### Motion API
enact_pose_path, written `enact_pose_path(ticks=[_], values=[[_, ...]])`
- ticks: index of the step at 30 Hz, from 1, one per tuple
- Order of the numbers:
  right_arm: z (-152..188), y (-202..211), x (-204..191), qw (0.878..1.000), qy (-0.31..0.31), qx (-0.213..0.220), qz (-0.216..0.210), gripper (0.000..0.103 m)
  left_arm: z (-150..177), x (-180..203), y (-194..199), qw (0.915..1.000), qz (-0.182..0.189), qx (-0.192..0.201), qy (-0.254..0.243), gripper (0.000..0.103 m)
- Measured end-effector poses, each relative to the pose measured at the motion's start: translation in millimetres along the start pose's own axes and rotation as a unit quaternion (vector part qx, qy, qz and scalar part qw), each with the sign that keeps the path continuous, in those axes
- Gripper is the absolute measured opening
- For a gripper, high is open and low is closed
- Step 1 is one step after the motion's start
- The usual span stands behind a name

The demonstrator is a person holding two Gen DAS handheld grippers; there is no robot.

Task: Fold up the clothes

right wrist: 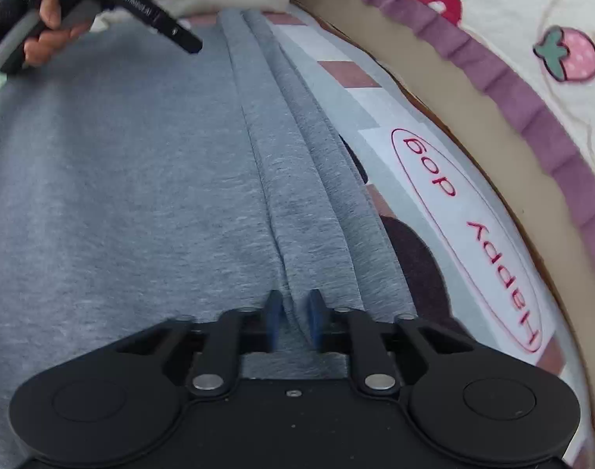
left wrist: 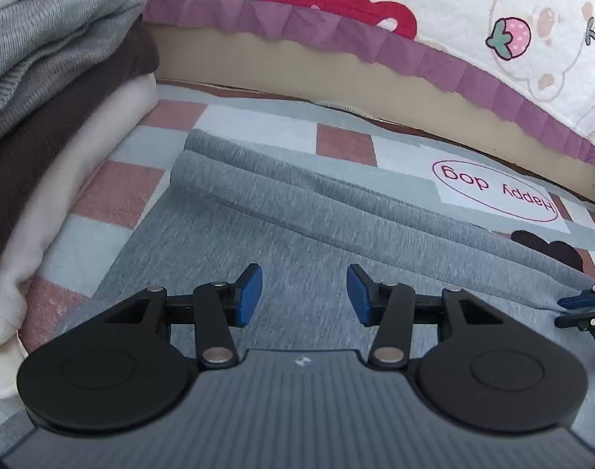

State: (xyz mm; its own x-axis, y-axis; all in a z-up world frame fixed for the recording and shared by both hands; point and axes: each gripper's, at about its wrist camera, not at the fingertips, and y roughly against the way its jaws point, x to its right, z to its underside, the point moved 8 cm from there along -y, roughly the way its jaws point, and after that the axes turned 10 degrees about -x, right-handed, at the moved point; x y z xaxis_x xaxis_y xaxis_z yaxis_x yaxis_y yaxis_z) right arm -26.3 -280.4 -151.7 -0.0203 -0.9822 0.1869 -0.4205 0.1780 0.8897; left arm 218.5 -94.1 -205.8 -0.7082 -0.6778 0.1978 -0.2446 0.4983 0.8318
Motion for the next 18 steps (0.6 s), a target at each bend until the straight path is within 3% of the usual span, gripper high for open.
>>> enact_pose_path(ticks=[4,7,11,13,16,18], values=[[5,2,5,0.999,-0.029,0.014,-0.015,0.003,-3,-5,3,0.9999,-0.002,0.009,0.008,0.048],[5,24,2,0.996,-0.056,0.045,-0.05,0.003,-4,-12,7,0.9998,-0.003,0.014,0.014,0.048],[10,39,14,0.984,-0.131,0.079,-0.091,0.004,-9,-29,17,0.9988,-0.005,0.029,0.039,0.051],[4,60,6,0.978,-0.129,0.117,-0.117,0.003,-12,-42,20,0.9968,0.007,0.035,0.072,0.051],[13,46,13,0.981,-0.14,0.088,-0.103,0.003,-17,-59,22,0.9922,0.019,0.045,0.115,0.051],[12,55,12,0.975,-0.151,0.107,-0.121,0.003,-24,-68,23,0.9905,0.017,0.06,0.122,0.052]])
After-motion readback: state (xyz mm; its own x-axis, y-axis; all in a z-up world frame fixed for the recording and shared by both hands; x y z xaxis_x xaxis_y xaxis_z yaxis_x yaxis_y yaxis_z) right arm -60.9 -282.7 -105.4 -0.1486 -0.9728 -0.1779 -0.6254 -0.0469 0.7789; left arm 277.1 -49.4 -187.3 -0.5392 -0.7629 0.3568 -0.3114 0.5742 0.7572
